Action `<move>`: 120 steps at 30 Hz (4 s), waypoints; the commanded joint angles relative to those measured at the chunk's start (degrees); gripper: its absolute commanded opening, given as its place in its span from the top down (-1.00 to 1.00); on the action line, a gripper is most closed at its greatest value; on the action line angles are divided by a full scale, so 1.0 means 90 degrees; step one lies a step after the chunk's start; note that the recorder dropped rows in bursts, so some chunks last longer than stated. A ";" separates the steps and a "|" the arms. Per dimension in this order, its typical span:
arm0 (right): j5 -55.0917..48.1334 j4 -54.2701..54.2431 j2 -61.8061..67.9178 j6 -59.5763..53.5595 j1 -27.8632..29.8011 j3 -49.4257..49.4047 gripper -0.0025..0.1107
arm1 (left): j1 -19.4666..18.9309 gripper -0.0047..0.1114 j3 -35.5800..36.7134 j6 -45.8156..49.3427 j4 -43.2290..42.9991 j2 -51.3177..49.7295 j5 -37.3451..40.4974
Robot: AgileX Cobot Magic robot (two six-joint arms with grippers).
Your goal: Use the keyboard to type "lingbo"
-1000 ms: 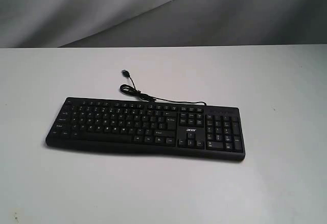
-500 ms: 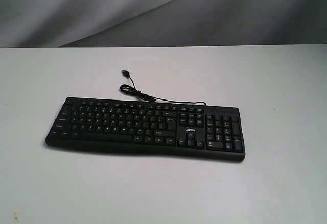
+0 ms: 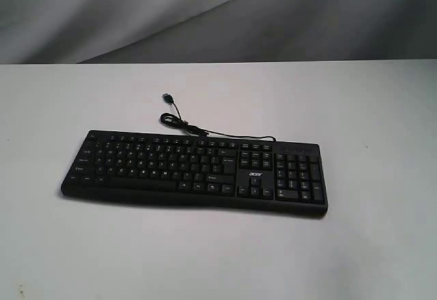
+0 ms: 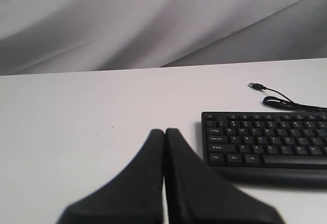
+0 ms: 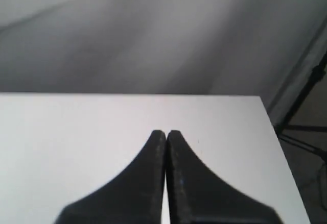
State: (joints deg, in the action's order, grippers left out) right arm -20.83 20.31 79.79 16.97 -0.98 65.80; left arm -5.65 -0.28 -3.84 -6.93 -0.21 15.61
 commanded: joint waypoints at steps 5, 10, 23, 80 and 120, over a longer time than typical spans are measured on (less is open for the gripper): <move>-0.1527 -0.1747 0.2041 -0.3789 -0.1479 0.1640 0.96 | -0.0006 0.91 0.0031 -0.0013 0.0024 0.0024 -0.0043; -0.1453 -0.4848 0.2807 -0.7167 -0.2426 0.1810 0.96 | -0.0006 0.91 0.0031 -0.0013 0.0024 0.0024 -0.0043; -0.1820 -0.6364 0.4290 -0.9175 -0.3575 0.1810 0.96 | -0.0006 0.91 0.0031 -0.0013 0.0024 0.0024 -0.0043; -0.1207 -0.7606 0.5385 -1.0309 -0.3577 0.2112 0.96 | -0.0006 0.91 0.0031 -0.0013 0.0024 0.0024 -0.0043; -0.1060 -0.7600 0.5527 -1.0207 -0.3643 0.2769 0.96 | -0.0006 0.91 0.0031 -0.0013 0.0024 0.0024 -0.0043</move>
State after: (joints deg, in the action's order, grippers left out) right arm -30.74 -47.46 129.72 -74.97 -33.86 90.34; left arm -5.65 -0.28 -3.84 -6.93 -0.21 15.61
